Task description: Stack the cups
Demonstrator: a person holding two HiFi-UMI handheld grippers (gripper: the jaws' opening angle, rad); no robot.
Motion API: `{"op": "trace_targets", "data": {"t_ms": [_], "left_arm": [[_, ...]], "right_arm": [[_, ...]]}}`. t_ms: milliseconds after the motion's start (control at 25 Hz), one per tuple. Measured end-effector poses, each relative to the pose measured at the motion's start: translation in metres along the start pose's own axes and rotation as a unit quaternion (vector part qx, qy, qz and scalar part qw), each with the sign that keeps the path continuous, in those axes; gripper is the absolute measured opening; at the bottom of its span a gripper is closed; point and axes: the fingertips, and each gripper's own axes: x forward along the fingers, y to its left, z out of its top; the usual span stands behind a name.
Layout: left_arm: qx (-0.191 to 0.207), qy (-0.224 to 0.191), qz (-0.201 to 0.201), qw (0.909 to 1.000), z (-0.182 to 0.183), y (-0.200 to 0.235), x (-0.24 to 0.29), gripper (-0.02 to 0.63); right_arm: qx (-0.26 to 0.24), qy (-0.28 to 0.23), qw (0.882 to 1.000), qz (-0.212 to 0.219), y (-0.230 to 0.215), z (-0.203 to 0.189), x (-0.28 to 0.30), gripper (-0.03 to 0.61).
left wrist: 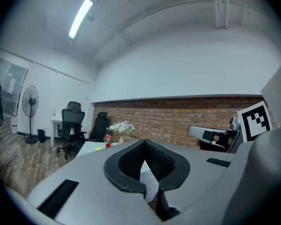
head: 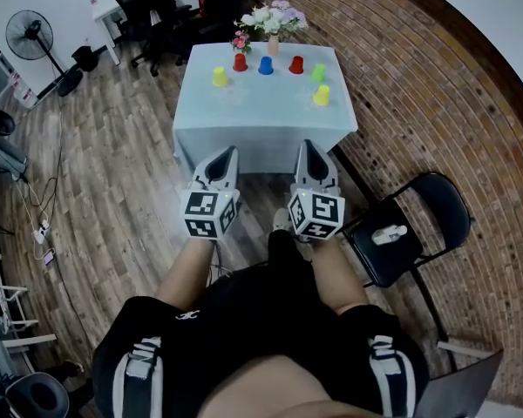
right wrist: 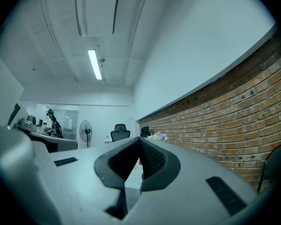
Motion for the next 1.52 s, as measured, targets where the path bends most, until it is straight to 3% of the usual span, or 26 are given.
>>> {"op": "trace_targets", "data": {"t_ms": [320, 1000, 1520], "left_arm": [[0.007, -0.009, 0.012, 0.9999, 0.003, 0.038, 0.082, 0.003], [0.011, -0.02, 0.027, 0.9994, 0.065, 0.113, 0.381, 0.003], [0.021, -0.006, -0.028, 0.9994, 0.071, 0.138, 0.455, 0.003]], "right_arm": [[0.001, -0.008, 1.0, 0.003, -0.034, -0.017, 0.09, 0.0], [0.004, 0.006, 0.999, 0.033, -0.158, -0.026, 0.378, 0.0], [-0.001, 0.0, 1.0, -0.025, -0.185, -0.027, 0.443, 0.0]]}}
